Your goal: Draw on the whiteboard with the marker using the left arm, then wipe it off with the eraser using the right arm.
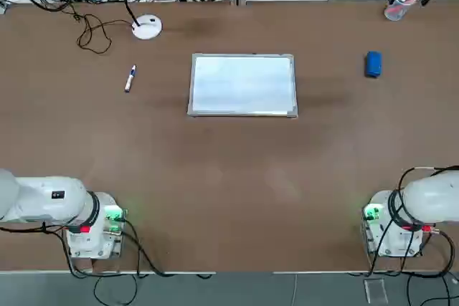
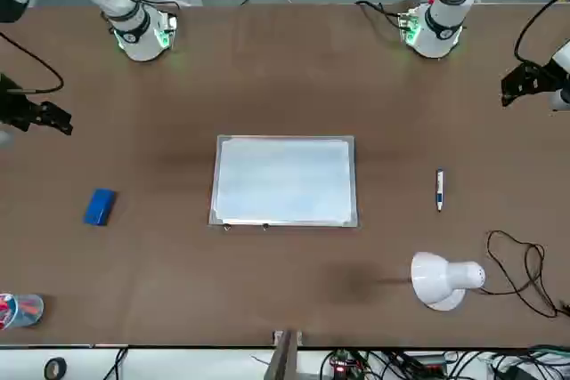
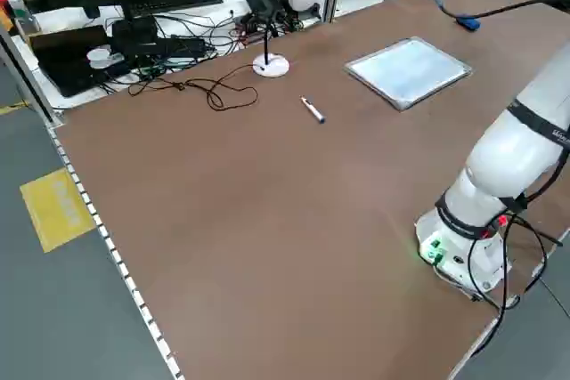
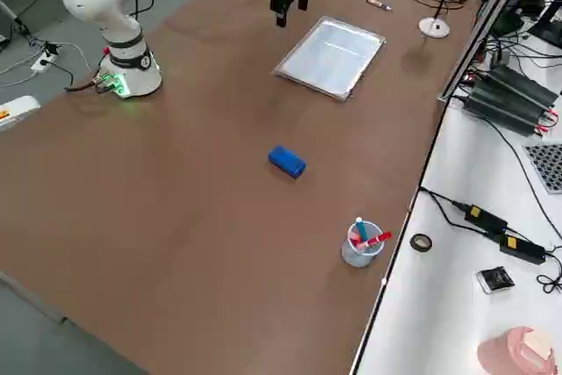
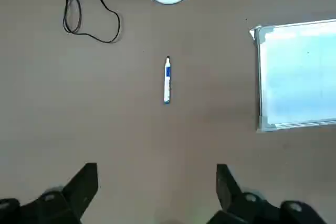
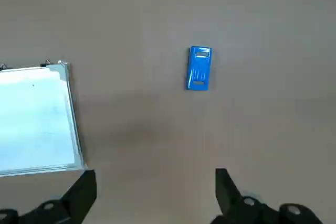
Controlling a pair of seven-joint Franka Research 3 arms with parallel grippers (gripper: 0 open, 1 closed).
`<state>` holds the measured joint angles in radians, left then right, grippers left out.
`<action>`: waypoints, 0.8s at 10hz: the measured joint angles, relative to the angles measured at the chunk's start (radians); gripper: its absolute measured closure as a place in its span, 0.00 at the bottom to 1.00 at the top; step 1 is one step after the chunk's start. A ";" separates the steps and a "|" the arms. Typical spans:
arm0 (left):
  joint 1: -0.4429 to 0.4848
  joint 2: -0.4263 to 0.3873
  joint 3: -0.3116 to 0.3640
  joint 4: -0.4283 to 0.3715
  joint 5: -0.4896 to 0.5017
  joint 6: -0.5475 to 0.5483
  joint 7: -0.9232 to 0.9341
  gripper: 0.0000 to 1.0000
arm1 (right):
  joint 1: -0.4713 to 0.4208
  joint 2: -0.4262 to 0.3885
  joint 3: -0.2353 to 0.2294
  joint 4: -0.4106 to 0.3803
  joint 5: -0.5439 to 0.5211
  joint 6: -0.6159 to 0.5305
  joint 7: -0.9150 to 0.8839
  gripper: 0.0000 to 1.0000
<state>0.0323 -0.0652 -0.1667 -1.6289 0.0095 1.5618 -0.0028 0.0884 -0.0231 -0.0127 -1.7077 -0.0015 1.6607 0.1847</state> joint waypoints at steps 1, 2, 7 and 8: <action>0.000 0.000 0.000 0.000 0.000 0.000 0.000 0.00 | 0.000 0.000 0.000 0.000 0.000 0.000 0.000 0.00; 0.000 0.000 0.000 0.001 0.000 0.000 -0.001 0.00 | 0.000 -0.001 0.000 0.000 0.000 0.000 0.000 0.00; 0.004 0.018 0.002 0.002 0.001 0.005 -0.005 0.00 | 0.000 -0.004 -0.002 0.000 0.005 -0.004 0.000 0.00; 0.006 0.033 0.003 0.000 0.001 0.022 -0.005 0.00 | 0.000 -0.006 -0.003 0.000 0.009 -0.005 -0.001 0.00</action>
<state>0.0382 -0.0318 -0.1640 -1.6292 0.0105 1.5836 -0.0081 0.0882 -0.0293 -0.0154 -1.7077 0.0072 1.6559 0.1841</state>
